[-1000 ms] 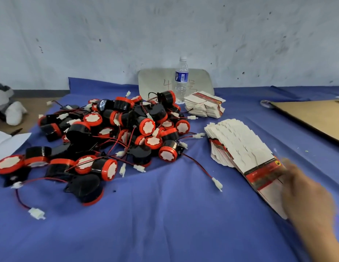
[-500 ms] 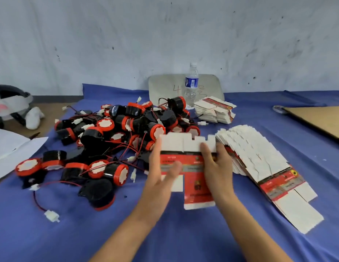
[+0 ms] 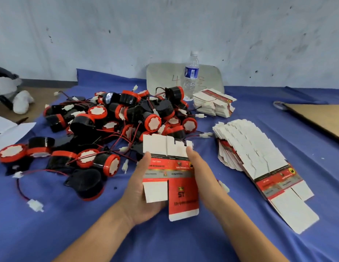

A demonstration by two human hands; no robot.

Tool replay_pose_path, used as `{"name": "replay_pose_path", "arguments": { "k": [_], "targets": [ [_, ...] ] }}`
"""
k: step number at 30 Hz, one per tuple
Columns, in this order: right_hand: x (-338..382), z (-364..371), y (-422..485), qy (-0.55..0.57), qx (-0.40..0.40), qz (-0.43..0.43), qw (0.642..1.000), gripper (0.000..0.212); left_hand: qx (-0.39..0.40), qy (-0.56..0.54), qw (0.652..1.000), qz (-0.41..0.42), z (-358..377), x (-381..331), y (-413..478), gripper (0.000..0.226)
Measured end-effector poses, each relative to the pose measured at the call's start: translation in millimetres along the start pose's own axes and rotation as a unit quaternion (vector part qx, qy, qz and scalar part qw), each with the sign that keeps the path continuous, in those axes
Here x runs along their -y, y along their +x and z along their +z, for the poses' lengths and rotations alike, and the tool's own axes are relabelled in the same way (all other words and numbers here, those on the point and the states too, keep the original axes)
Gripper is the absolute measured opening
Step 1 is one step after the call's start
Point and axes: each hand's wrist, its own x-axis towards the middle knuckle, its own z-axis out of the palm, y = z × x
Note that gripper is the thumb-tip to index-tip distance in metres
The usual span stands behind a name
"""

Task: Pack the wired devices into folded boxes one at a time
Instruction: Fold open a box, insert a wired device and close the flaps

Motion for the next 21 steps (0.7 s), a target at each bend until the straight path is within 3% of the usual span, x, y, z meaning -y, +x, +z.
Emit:
{"name": "replay_pose_path", "arguments": {
  "k": [6,21],
  "targets": [
    [10.6,-0.3,-2.8,0.119,0.09,0.029,0.988,0.064,0.033,0.018,0.999,0.028,-0.3,-5.7,0.2,0.071],
    [5.4,-7.3,-7.5,0.24,0.168,0.066,0.954,0.074,0.022,0.1,0.994,0.028,-9.8,-14.8,-5.1,0.077]
  ]
}}
